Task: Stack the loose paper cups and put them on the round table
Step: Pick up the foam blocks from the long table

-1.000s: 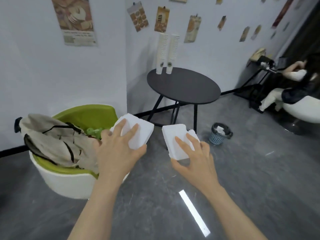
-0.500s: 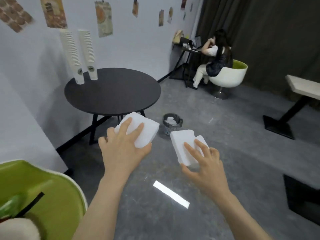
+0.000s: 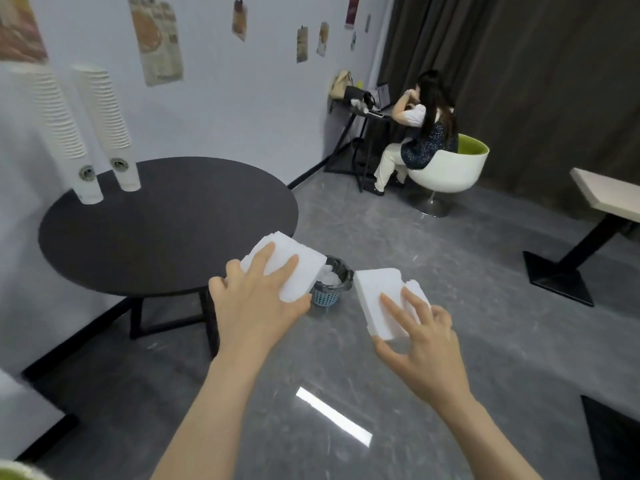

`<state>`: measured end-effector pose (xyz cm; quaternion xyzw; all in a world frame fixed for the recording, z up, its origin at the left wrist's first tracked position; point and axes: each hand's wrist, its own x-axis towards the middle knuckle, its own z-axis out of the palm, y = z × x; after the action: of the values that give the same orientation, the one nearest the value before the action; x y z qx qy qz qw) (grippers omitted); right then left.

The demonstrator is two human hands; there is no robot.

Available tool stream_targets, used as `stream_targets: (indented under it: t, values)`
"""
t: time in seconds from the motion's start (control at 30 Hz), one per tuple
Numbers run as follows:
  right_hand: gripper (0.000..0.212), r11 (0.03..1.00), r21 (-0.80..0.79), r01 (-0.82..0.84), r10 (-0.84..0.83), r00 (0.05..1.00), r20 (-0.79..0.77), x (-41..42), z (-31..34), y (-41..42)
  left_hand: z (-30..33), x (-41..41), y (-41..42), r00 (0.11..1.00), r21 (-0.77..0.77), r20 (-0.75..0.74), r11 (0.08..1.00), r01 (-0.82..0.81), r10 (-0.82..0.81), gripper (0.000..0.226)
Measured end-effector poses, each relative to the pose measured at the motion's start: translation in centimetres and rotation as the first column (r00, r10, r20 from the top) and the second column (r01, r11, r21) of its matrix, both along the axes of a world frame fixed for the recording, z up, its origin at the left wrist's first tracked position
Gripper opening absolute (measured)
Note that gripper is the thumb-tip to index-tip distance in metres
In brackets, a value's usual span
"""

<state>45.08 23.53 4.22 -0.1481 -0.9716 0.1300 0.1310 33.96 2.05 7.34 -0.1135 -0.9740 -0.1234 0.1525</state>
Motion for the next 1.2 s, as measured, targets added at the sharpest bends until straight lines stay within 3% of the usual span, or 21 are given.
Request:
stream_targets:
  t: [0.3,0.63,0.9,1.2]
  values:
    - [0.062,1.000,-0.015,-0.006,0.006,1.000,-0.007,-12.4,-0.9,6.3,-0.6,-12.1,7.2,0.999,-0.011,0.019,0.999,0.031,-0.031,0.055]
    - [0.063,0.999,-0.031,0.034,-0.035,0.999,-0.024,-29.0,-1.5,14.4,-1.0,-30.8,16.2,0.996,-0.040,-0.034,0.996,0.079,-0.080,0.055]
    - [0.063,0.998,-0.044,0.055,-0.055,0.998,0.005,-37.6,-3.3,22.8,-2.8,-41.4,24.6,0.992,-0.040,-0.036,0.992,0.117,-0.119,0.052]
    - [0.070,0.989,-0.056,-0.133,0.140,0.981,0.135,-50.5,-8.9,34.6,-9.6,-52.8,34.1,0.998,-0.018,0.039,0.999,-0.040,0.041,0.058]
